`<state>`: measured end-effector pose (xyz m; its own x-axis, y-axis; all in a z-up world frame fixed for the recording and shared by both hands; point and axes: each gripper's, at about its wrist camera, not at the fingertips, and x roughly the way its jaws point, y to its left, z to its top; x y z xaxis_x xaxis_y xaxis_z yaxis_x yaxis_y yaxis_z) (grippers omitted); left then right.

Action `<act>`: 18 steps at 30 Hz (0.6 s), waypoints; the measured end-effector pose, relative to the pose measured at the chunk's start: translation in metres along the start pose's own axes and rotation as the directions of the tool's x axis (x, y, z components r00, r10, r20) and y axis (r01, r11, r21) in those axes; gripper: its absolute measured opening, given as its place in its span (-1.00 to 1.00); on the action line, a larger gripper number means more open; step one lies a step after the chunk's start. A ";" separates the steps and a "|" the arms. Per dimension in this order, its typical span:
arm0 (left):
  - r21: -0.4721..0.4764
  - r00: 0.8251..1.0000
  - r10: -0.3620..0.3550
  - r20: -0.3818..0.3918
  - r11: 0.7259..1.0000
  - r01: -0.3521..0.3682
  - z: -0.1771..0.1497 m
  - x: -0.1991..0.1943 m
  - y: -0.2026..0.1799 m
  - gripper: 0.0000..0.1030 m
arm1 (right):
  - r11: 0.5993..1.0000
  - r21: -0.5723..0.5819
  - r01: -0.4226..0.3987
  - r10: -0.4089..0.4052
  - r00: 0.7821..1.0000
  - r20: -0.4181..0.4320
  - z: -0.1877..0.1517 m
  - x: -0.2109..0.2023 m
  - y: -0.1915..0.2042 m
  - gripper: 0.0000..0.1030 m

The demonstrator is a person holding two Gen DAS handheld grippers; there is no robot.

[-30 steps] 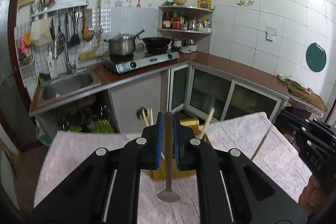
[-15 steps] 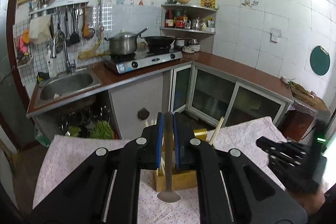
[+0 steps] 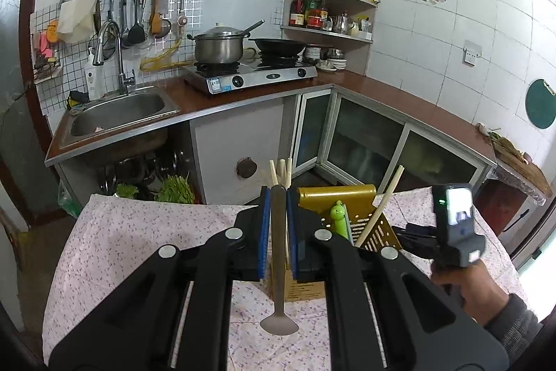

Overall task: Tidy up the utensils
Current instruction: 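Position the held metal spoon and chopstick above the holder opening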

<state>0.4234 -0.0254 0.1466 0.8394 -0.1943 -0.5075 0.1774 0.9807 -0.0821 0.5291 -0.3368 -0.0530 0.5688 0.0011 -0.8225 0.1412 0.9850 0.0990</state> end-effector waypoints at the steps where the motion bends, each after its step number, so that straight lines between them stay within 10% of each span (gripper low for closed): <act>1: 0.005 1.000 -0.001 0.001 1.000 0.001 0.000 0.002 0.001 -0.85 | 1.000 -0.003 0.002 -0.002 1.000 -0.010 0.003 0.007 0.003 -0.26; 9: -0.013 1.000 0.006 -0.030 1.000 -0.007 -0.007 0.030 0.018 -0.85 | 0.998 -0.037 0.052 -0.055 0.994 -0.098 0.006 0.050 0.020 -0.33; 12: -0.018 0.999 0.005 -0.035 1.000 -0.005 -0.009 0.033 0.019 -0.85 | 0.997 -0.071 0.043 -0.050 0.994 -0.096 0.004 0.050 0.026 -0.83; 18: -0.020 1.000 -0.009 -0.030 1.000 0.008 -0.007 0.028 0.013 -0.85 | 0.999 -0.046 0.022 -0.025 0.998 -0.060 0.000 0.022 0.012 -0.89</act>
<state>0.4457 -0.0178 0.1253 0.8221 -0.2023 -0.5321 0.1742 0.9793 -0.1033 0.5429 -0.3249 -0.0698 0.5158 -0.0134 -0.8566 0.1161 0.9917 0.0544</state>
